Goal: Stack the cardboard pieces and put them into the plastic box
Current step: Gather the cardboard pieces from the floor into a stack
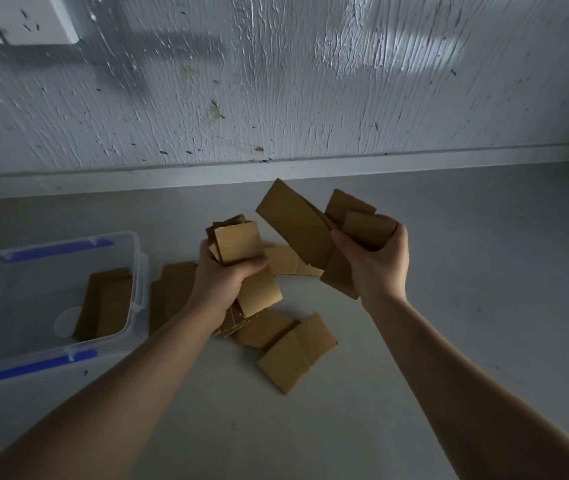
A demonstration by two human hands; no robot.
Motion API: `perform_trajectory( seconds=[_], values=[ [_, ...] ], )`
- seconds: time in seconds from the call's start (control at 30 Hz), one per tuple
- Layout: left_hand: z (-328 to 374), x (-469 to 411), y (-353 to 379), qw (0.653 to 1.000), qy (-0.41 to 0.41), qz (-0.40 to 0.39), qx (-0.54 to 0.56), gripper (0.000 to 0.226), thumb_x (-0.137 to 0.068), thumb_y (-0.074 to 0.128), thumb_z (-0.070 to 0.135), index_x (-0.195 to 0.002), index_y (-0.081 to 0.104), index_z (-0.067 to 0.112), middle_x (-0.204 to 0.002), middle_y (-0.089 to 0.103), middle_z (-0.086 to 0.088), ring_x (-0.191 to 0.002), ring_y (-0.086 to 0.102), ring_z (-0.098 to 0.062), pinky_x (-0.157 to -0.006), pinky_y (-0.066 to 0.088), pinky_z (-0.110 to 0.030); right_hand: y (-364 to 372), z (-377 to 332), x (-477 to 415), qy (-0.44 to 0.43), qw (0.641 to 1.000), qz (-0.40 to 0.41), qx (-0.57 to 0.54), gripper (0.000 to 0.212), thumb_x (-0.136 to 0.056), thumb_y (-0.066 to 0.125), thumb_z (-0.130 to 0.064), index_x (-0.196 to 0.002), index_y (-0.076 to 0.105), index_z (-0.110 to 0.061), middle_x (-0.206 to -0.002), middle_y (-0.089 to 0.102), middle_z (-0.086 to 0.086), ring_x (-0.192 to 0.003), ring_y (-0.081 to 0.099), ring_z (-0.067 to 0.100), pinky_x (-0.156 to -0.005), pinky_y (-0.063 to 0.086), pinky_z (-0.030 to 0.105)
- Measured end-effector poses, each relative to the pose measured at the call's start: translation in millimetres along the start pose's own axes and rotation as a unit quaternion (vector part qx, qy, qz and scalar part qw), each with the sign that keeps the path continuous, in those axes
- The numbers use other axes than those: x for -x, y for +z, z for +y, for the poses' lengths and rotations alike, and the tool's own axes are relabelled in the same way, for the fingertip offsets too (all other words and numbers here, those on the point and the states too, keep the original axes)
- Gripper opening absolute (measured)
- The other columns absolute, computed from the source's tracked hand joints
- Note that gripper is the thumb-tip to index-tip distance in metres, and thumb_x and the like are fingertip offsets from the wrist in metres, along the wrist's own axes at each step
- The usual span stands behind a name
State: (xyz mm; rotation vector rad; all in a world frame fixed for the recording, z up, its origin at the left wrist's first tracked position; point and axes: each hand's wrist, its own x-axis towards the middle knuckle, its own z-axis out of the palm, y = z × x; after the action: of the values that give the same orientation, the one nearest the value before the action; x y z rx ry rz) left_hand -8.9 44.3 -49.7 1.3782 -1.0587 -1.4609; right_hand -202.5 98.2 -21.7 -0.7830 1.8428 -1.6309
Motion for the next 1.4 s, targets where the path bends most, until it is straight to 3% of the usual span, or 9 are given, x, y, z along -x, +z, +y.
perform_trajectory(
  seconds=[0.3,0.47,0.53,0.63,0.73,0.93,1.1,1.27,1.4],
  values=[
    [-8,-6,16,0.983,-0.088,-0.032,0.161,0.096,-0.059,0.073,0.046,-0.142,0.032,0.021,-0.134,0.054,-0.007,-0.12,0.053,-0.03,-0.073,0.051,-0.039,19,13,-6,0.137,0.985,-0.097,-0.046,0.065,-0.062,0.088,-0.025,-0.115,0.049,-0.02,-0.106,0.06,-0.004,-0.097,0.06,0.017,-0.079,0.055,0.035],
    [-15,-7,12,0.984,-0.073,-0.068,0.149,0.109,-0.045,0.066,0.077,-0.136,0.036,0.023,-0.121,0.061,-0.003,-0.105,0.063,-0.022,-0.068,0.06,-0.033,25,19,-10,0.122,0.982,-0.131,0.063,0.067,-0.061,0.088,-0.029,-0.116,0.05,-0.018,-0.112,0.059,0.002,-0.099,0.059,0.022,-0.083,0.055,0.043],
    [-14,-6,12,0.983,-0.083,-0.089,0.141,0.109,-0.045,0.082,0.062,-0.137,0.04,0.021,-0.124,0.063,-0.007,-0.108,0.064,-0.026,-0.077,0.059,-0.041,30,20,-8,0.101,0.975,-0.164,0.109,0.07,-0.063,0.086,-0.031,-0.12,0.047,-0.018,-0.111,0.056,0.0,-0.099,0.057,0.02,-0.081,0.054,0.039],
    [-13,-9,15,0.985,-0.091,-0.072,0.126,0.063,-0.063,0.08,0.03,-0.12,0.056,0.021,-0.112,0.067,-0.004,-0.104,0.063,-0.024,-0.081,0.055,-0.04,35,22,-7,0.115,0.968,-0.191,0.114,0.073,-0.062,0.086,-0.035,-0.122,0.048,-0.019,-0.113,0.057,0.001,-0.102,0.057,0.023,-0.086,0.053,0.042],
    [-13,-11,10,0.99,-0.081,-0.064,0.091,0.035,-0.071,0.078,0.024,-0.102,0.06,0.025,-0.106,0.067,-0.002,-0.098,0.063,-0.02,-0.089,0.051,-0.037,31,25,-9,0.147,0.969,-0.188,0.06,0.066,-0.061,0.087,-0.032,-0.117,0.053,-0.019,-0.112,0.062,0.002,-0.103,0.06,0.025,-0.092,0.052,0.049],
    [-13,-14,-3,0.994,-0.065,-0.067,0.049,0.062,-0.065,0.081,0.03,-0.121,0.056,0.017,-0.113,0.065,-0.006,-0.105,0.061,-0.023,-0.092,0.05,-0.039,24,23,-13,0.123,0.976,-0.179,0.022,0.048,-0.065,0.085,-0.025,-0.103,0.056,-0.024,-0.102,0.064,-0.003,-0.096,0.062,0.02,-0.08,0.054,0.037],
    [-7,-13,-5,0.995,-0.051,-0.076,0.042,0.054,-0.071,0.078,0.024,-0.119,0.057,0.012,-0.102,0.067,-0.003,-0.094,0.066,-0.018,-0.06,0.055,-0.022,23,17,-13,0.128,0.982,-0.129,-0.059,0.038,-0.069,0.083,-0.018,-0.089,0.054,-0.031,-0.095,0.064,-0.006,-0.088,0.062,0.013,-0.069,0.051,0.027],
    [-16,-3,14,0.982,-0.084,-0.046,0.164,0.046,-0.073,0.076,0.02,-0.114,0.056,0.012,-0.102,0.065,-0.006,-0.104,0.063,-0.028,-0.068,0.058,-0.031,30,23,-1,0.22,0.956,-0.119,-0.15,0.041,-0.071,0.081,-0.015,-0.1,0.053,-0.024,-0.105,0.063,0.001,-0.092,0.063,0.019,-0.075,0.056,0.038],
    [-18,1,26,0.97,-0.113,-0.035,0.213,0.071,-0.06,0.082,0.033,-0.125,0.057,0.017,-0.115,0.067,-0.017,-0.103,0.064,-0.039,-0.082,0.053,-0.061,39,25,6,0.271,0.941,-0.089,-0.181,0.04,-0.071,0.082,-0.018,-0.095,0.051,-0.023,-0.101,0.062,0.001,-0.09,0.062,0.02,-0.079,0.055,0.042]
  ],
)
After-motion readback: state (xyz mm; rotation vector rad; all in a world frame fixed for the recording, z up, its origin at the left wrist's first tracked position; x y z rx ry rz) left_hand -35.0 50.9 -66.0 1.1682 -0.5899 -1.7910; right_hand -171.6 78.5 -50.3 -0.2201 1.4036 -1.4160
